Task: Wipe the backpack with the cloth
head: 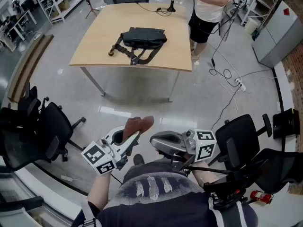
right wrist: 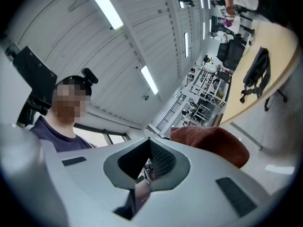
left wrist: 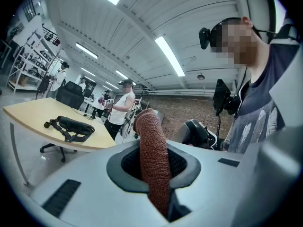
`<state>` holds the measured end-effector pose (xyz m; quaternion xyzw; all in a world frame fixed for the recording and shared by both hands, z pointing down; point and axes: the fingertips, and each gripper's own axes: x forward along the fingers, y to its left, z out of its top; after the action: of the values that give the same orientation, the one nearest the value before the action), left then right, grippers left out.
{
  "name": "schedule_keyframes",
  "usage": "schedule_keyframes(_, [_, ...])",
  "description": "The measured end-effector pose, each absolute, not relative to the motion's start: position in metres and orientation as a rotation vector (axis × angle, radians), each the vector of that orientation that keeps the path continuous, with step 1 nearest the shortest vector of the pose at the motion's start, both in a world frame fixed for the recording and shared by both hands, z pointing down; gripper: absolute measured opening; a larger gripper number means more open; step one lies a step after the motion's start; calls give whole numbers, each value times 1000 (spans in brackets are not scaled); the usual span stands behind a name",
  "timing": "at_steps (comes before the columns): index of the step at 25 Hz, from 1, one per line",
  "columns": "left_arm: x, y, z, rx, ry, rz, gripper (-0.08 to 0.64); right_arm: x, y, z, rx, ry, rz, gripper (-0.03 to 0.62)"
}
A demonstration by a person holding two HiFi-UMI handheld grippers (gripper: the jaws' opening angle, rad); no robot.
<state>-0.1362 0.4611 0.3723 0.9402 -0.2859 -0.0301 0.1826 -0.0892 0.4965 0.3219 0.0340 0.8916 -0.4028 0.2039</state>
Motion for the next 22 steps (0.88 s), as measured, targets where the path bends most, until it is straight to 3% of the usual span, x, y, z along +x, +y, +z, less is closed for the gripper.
schedule_keyframes(5, [-119, 454, 368, 2608, -792, -111, 55, -69, 483, 322, 123, 2386, -1185, 2])
schedule_keyframes(13, [-63, 428, 404, 2545, -834, 146, 55, 12, 457, 318, 150, 2210, -1186, 2])
schedule_keyframes(22, [-30, 365, 401, 2531, -873, 154, 55, 44, 424, 341, 53, 2443, -1114, 2])
